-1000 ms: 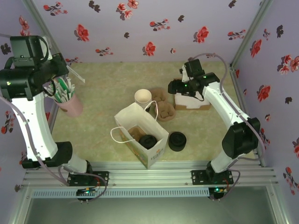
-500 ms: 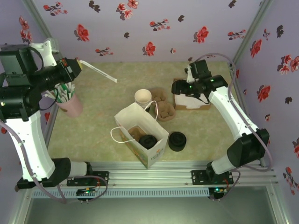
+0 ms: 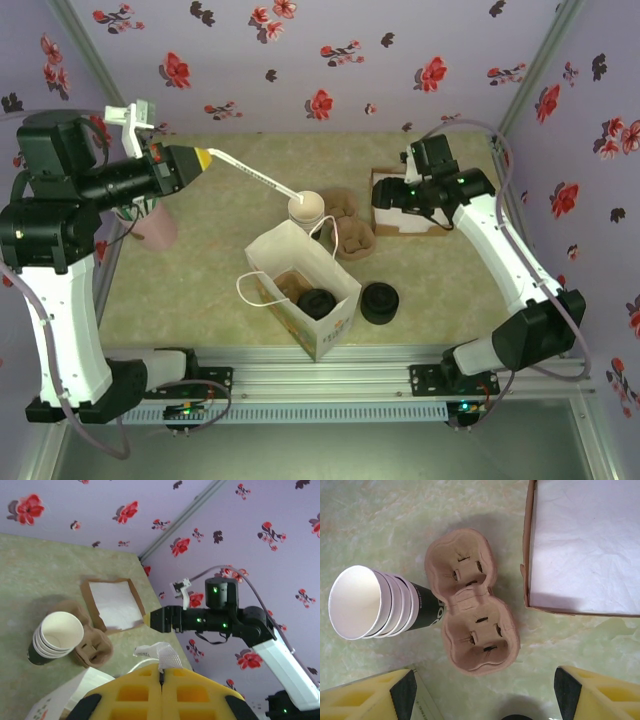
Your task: Pack the takeout coffee
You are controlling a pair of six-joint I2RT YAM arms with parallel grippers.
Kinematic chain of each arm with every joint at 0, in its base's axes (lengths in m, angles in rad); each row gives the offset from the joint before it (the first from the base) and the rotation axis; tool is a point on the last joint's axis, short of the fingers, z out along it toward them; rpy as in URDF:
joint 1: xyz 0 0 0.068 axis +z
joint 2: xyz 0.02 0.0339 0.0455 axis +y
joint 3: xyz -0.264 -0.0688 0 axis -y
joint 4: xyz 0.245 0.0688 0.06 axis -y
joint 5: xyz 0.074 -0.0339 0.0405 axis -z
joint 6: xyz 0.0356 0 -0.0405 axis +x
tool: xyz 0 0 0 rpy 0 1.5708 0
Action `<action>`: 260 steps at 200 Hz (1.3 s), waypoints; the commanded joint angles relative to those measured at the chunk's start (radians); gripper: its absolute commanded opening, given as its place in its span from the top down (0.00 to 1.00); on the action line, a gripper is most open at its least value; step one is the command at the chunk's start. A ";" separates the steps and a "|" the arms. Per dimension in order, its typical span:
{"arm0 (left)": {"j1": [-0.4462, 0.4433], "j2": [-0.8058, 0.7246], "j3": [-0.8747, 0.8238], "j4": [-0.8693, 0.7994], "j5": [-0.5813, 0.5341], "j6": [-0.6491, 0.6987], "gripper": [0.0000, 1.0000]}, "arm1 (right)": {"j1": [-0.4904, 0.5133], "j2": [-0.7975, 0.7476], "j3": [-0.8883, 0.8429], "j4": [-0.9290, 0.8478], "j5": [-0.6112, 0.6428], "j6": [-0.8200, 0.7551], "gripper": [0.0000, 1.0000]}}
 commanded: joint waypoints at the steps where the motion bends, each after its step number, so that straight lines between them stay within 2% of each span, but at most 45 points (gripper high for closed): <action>1: -0.013 -0.053 -0.044 0.025 0.051 -0.010 1.00 | -0.002 -0.032 -0.011 -0.027 0.023 0.019 0.25; 76: -0.019 -0.166 -0.227 -0.022 0.039 0.036 1.00 | -0.002 -0.052 -0.019 -0.038 0.025 0.014 0.25; 132: -0.038 -0.190 -0.324 -0.042 0.020 0.042 1.00 | -0.002 -0.051 -0.030 -0.030 0.021 0.015 0.25; 182: -0.068 -0.172 -0.366 -0.110 -0.089 0.077 1.00 | -0.002 -0.044 -0.045 -0.008 0.012 0.019 0.25; 197: -0.109 -0.161 -0.388 -0.102 -0.136 0.074 1.00 | -0.002 -0.041 -0.049 -0.004 0.012 0.018 0.25; 208: -0.161 -0.148 -0.398 -0.105 -0.218 0.070 1.00 | -0.002 -0.040 -0.052 0.003 0.012 0.019 0.25; 233: -0.309 -0.104 -0.402 -0.130 -0.413 0.072 1.00 | -0.003 -0.028 -0.054 0.008 0.010 0.019 0.25; 260: -0.448 -0.044 -0.406 -0.116 -0.524 0.056 1.00 | -0.004 -0.018 -0.054 0.014 0.013 0.018 0.25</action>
